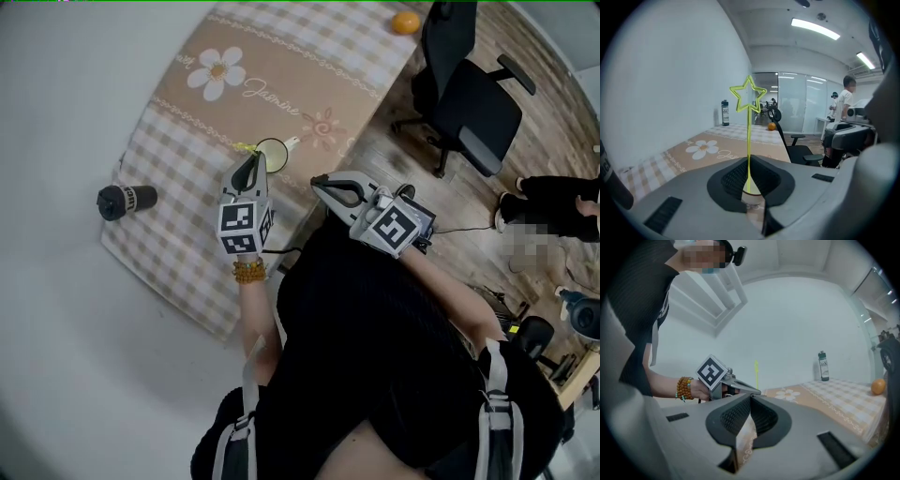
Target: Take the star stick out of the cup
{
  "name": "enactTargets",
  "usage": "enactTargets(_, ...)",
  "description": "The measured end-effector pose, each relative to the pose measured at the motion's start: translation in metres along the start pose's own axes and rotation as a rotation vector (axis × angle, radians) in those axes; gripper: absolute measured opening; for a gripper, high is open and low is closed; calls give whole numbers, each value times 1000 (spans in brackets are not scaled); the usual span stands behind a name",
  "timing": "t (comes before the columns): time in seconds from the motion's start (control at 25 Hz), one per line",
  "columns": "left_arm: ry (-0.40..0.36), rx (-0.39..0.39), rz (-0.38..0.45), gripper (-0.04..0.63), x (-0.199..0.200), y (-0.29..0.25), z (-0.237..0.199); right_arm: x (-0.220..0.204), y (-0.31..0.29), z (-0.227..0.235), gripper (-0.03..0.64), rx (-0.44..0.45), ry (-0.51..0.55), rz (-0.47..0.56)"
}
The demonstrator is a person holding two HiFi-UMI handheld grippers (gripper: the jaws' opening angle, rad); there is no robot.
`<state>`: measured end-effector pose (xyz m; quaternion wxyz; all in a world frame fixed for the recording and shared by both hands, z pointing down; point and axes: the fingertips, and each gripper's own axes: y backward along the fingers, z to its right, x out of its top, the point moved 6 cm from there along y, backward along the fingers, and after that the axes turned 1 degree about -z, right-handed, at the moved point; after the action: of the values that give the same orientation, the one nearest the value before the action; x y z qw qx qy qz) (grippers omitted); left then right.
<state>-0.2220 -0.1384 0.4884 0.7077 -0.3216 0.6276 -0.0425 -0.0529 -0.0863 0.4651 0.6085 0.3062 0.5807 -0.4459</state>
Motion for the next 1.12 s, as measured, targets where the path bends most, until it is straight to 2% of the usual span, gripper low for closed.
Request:
enactTargets(0.32, 52, 25, 12, 21, -13, 19, -3, 1, -12, -7, 6, 39, 10, 4)
enactTargets(0.44, 82, 25, 41, 21, -15, 23, 0, 3, -17, -7, 6, 45, 12, 4)
enactTargets(0.64, 108, 55, 115, 21, -10, 36, 0, 11, -24, -5, 6, 41, 30, 22)
enactTargets(0.88, 144, 112, 254, 21, 2, 55, -6, 29, -42, -3, 6, 31, 66, 61)
enactTargets(1.12, 126, 185, 356, 20, 17, 73, -5, 56, -59, -13, 6, 44, 123, 141)
